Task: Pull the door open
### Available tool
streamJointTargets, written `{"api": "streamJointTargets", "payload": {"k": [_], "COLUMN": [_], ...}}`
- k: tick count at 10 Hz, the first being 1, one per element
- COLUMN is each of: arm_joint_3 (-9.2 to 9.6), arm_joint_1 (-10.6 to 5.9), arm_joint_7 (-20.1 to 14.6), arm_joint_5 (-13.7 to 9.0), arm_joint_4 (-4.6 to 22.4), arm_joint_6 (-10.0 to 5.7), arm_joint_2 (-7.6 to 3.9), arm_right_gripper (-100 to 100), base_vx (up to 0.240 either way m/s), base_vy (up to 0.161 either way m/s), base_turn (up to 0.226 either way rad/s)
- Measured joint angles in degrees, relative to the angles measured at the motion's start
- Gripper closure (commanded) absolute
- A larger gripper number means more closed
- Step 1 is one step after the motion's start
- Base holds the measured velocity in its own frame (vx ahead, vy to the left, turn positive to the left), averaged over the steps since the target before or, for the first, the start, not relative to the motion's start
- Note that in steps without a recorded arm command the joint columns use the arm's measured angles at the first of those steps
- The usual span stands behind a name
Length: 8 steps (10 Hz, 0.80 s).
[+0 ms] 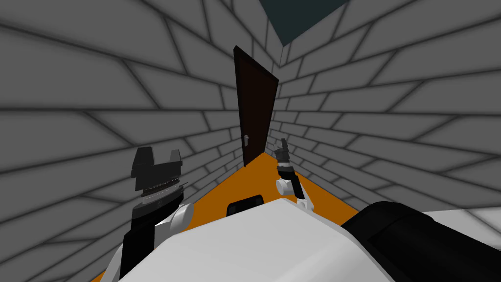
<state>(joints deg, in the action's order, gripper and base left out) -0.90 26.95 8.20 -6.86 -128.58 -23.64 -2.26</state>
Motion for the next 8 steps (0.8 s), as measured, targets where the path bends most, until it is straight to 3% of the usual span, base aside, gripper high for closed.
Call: {"api": "streamJointTargets", "payload": {"k": [8], "arm_joint_3": [0.68], "arm_joint_1": [-3.16], "arm_joint_7": [6.16], "arm_joint_5": [5.78], "arm_joint_4": [8.38], "arm_joint_6": [-0.7], "arm_joint_2": [-3.27], "arm_right_gripper": [-100], "base_vx": [0.105], "base_vy": [-0.024], "base_turn": [0.047]}}
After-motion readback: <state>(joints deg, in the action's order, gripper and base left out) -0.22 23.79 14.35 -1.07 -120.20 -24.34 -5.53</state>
